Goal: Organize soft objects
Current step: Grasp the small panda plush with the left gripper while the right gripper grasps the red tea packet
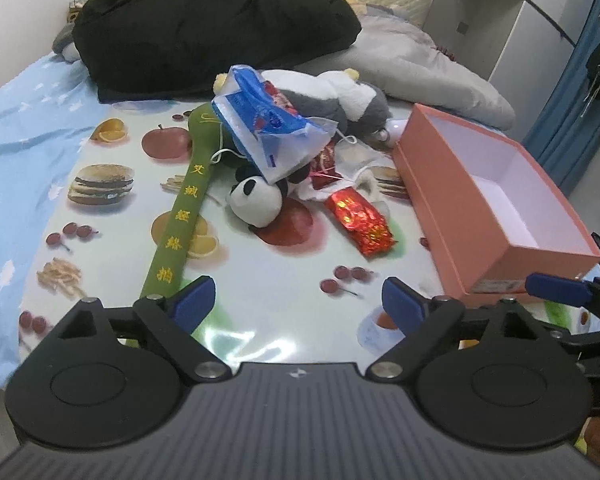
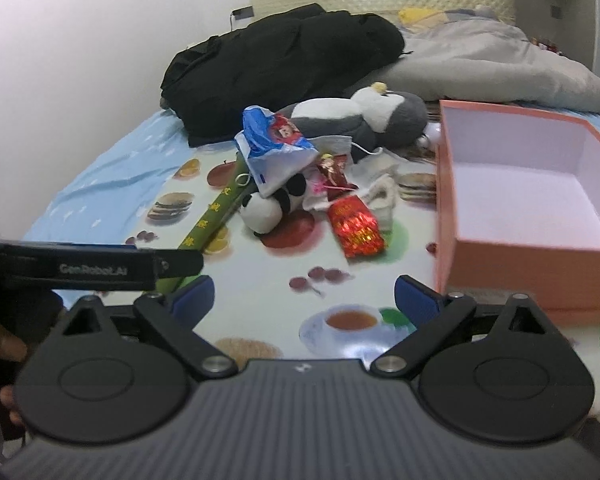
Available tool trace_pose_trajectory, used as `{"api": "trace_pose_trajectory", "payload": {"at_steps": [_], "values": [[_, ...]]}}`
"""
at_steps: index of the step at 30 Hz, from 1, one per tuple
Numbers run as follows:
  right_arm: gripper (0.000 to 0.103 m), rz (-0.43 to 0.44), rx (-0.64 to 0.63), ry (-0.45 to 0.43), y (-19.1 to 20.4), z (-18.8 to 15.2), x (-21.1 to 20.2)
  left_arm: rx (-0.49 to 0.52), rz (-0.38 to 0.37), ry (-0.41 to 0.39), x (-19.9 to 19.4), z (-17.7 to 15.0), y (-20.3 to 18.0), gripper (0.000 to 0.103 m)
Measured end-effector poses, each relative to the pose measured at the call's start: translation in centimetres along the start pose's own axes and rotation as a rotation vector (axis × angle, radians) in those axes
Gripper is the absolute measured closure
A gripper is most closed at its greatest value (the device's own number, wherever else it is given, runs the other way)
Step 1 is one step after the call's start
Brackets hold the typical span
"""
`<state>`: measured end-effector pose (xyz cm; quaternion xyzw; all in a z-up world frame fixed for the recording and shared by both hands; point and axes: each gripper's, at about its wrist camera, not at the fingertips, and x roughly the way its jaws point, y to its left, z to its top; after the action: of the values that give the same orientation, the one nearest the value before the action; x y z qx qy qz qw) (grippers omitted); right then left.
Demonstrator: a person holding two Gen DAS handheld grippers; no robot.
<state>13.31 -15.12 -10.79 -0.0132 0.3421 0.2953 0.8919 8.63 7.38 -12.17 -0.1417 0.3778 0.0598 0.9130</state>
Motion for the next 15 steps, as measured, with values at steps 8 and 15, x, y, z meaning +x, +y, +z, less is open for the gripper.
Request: {"api": "trace_pose_trajectory", "payload": {"at_steps": [8,15], "values": [[0.024,-0.023,-0.055,0.069,-0.9,2.1,7.4,0.026,0.012,0.04,7.1,3.4,1.5,0.013],[0.03,-0.051,-0.079,0.153,-3.0,4.0,14.8,0.108,0.049,0.094,14.2,7.1,2.1,0.013]]}}
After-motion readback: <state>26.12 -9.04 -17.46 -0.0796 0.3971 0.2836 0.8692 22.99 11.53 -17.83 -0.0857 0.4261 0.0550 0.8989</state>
